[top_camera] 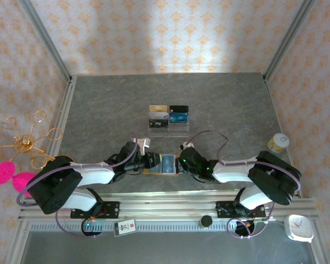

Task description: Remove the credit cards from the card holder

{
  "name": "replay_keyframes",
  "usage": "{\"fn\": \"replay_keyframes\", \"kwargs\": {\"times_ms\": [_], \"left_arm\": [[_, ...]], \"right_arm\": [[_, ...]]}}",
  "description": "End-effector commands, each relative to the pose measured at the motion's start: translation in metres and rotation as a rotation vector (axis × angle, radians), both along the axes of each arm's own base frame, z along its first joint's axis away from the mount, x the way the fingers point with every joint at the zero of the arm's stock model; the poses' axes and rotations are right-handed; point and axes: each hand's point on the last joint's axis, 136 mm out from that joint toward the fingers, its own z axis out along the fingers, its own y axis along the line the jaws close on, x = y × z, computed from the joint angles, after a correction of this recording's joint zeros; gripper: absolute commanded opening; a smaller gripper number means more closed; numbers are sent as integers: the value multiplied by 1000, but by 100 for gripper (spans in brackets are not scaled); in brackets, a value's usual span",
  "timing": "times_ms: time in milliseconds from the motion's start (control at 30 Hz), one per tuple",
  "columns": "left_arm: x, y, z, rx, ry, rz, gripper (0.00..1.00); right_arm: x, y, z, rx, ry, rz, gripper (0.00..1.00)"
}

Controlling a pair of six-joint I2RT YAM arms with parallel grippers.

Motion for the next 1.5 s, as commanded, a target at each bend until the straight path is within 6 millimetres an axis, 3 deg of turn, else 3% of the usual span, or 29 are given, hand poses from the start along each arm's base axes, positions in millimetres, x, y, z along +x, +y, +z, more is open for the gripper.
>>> {"fn": "replay_keyframes", "kwargs": {"times_ms": [0, 167, 500, 867, 1033, 1167, 1467], "left_arm": [[6, -5, 14, -32, -46, 0, 31], [8, -5, 10, 7, -46, -1, 30], [6, -13, -4, 54, -20, -31, 36], [4, 2, -30, 166, 39, 10, 37], [8, 11, -15, 160, -8, 56, 38], [9, 13, -14, 164, -17, 64, 38], [3, 9, -39, 174, 48, 37, 37]], "right_arm": [[-1, -3, 14, 4, -43, 24, 9], [2, 5, 29, 17, -65, 56, 10], [-1, 9, -2, -21, 21, 50, 6], [-9, 15, -25, -12, 81, 84, 3], [-9, 11, -24, -11, 76, 63, 2], [-9, 11, -24, -11, 78, 65, 2], [-16, 22, -24, 36, 101, 116, 1]]}}
